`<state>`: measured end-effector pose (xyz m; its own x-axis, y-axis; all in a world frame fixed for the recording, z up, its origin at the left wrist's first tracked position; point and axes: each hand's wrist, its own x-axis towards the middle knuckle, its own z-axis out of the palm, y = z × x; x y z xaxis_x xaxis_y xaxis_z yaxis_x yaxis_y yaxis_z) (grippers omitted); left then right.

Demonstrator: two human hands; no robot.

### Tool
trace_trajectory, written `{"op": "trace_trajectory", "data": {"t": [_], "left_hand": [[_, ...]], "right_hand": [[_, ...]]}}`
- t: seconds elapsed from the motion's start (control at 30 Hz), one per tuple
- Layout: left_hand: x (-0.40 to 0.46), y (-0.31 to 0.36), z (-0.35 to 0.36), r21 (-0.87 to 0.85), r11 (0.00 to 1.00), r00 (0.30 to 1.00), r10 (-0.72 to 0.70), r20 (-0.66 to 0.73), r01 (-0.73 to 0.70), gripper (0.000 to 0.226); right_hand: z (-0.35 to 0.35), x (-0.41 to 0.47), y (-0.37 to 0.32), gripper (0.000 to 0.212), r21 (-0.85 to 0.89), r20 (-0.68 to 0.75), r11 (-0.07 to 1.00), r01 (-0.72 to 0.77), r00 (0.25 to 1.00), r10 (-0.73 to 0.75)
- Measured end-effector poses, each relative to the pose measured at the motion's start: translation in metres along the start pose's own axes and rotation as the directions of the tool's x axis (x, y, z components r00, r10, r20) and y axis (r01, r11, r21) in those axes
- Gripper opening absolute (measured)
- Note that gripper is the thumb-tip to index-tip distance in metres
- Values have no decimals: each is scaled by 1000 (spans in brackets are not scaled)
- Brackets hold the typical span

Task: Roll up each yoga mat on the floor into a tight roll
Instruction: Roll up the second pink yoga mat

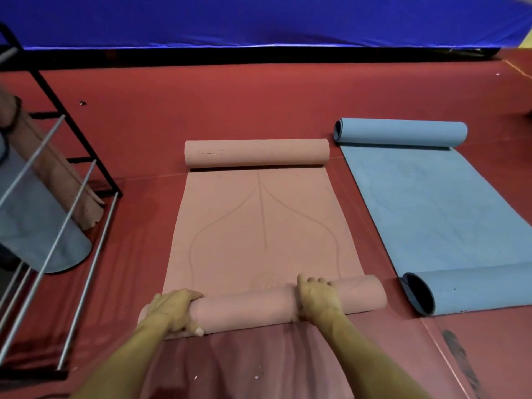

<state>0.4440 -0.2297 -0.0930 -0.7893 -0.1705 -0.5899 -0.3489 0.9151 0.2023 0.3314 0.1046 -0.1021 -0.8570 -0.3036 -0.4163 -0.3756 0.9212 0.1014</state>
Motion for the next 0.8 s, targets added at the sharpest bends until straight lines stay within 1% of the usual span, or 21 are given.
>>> {"op": "trace_trajectory", "data": {"t": [0.07, 0.13, 0.27, 0.37, 0.47, 0.57, 0.6, 0.7, 0.73, 0.8], "left_hand": [[-1, 2, -3, -23, 1000, 1000, 8, -15, -9, 89], [-1, 2, -5, -60, 998, 998, 10, -60, -13, 88], [4, -2, -3, -161, 987, 995, -33, -90, 18, 84], [4, 0, -5, -145, 989, 995, -41, -95, 27, 82], [5, 5, -10, -88, 996, 990, -18, -142, 5, 83], [7, 4, -10, -147, 989, 975, -41, -220, 8, 77], [8, 4, -10, -183, 983, 969, -62, -239, 17, 73], [12, 7, -15, -225, 973, 963, -108, -249, 51, 62], [14, 8, -18, -230, 971, 964, -113, -239, 57, 60], [18, 10, -22, -238, 969, 970, -122, -212, 70, 57]], "right_hand": [[2, 3, -1, 48, 31, -29, 999, -34, 999, 35], [3, 7, 0, 42, 38, -58, 998, -53, 997, 56], [3, 14, 3, 40, 19, -68, 1000, -8, 998, 9], [2, 12, -2, 45, 13, -84, 1000, -12, 996, 13], [6, 10, -5, 41, 13, -95, 1000, -3, 995, 4], [7, 13, 1, 37, 40, -146, 999, -6, 989, 12], [6, 15, 3, 37, 27, -160, 1000, 4, 987, 1], [-2, 22, 3, 57, 61, -133, 998, 34, 991, -26], [-6, 24, 3, 59, 77, -122, 996, 35, 992, -25], [-10, 27, 4, 51, 72, -121, 996, 48, 992, -39]]}}
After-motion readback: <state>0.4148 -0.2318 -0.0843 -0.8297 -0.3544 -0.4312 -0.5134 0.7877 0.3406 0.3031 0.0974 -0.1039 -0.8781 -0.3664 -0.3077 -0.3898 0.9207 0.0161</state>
